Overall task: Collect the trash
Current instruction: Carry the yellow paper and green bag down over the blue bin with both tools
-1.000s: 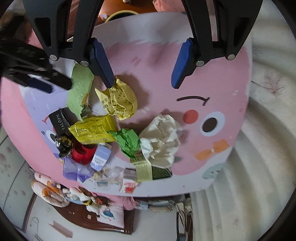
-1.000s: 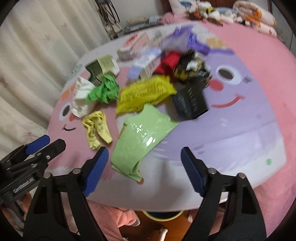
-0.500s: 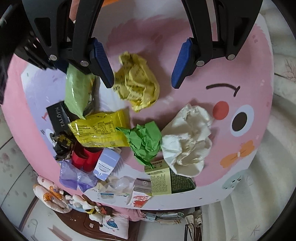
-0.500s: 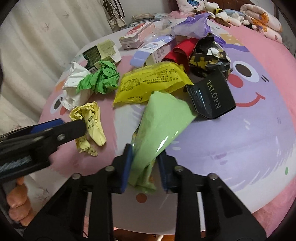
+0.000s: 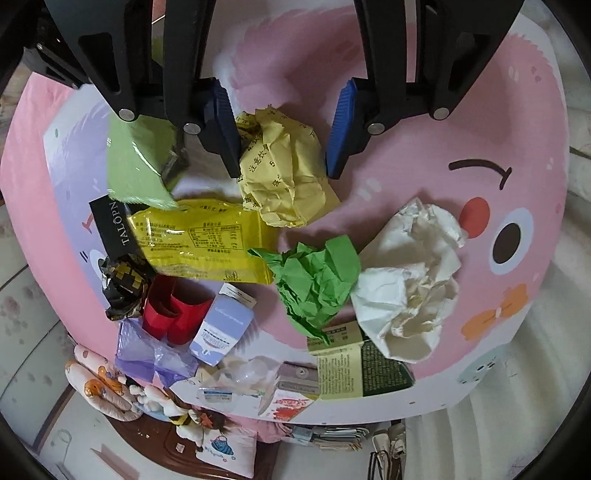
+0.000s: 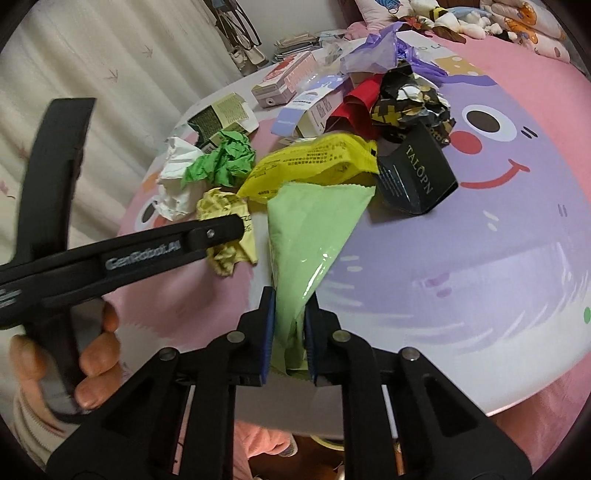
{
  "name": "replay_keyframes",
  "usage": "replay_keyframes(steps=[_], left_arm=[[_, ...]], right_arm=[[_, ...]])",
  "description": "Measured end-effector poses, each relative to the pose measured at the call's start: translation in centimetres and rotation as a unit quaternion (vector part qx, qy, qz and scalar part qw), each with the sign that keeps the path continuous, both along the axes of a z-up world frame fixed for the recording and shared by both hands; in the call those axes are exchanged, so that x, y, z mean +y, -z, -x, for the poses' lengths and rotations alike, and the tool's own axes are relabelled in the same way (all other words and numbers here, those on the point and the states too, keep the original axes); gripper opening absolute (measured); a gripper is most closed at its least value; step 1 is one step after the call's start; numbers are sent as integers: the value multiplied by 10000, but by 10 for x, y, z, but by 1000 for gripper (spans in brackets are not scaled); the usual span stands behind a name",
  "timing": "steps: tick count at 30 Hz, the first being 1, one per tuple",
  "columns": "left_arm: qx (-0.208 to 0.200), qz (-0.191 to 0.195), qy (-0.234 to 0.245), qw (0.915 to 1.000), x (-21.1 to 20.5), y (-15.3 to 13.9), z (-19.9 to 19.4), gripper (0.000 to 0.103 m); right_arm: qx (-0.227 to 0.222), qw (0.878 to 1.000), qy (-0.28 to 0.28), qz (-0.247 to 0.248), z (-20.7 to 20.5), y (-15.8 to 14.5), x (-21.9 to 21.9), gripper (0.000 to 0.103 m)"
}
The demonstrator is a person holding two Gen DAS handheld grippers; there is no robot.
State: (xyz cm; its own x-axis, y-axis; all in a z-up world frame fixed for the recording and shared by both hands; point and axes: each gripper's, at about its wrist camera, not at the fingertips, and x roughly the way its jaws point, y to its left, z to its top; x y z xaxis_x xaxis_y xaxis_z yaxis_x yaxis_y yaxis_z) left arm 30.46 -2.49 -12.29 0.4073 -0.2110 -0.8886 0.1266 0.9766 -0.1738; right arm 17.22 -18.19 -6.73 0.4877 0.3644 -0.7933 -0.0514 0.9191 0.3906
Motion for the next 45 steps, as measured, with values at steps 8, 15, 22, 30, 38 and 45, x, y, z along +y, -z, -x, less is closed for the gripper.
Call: replay_keyframes(steps=[8,15,22,30,38,45], left_arm=[[-446,-211,311,9983,8,-37,52,43],[-782,-332,685,9940,23,-76,140,43],[-743,-217,952,9924,35,-75,224,43],[-269,-298,1161,9924,26,6,280,44],[5,-392,1316,9905,3,105,288,44],[289,-612,1139,9912,3,183,275,44]], right_arm=[[-313,9994,-20,-176,38,-31,-10,9],[-528,9983,-141,-198,83,-56,-11,9],[-372,9982,-435,-192,141,-46,-8,9],[286,9988,-276,-284,189,26,-16,9],[950,9947,35,-395,187,131,-29,9],[1333,9908,231,-110,181,224,-35,9]])
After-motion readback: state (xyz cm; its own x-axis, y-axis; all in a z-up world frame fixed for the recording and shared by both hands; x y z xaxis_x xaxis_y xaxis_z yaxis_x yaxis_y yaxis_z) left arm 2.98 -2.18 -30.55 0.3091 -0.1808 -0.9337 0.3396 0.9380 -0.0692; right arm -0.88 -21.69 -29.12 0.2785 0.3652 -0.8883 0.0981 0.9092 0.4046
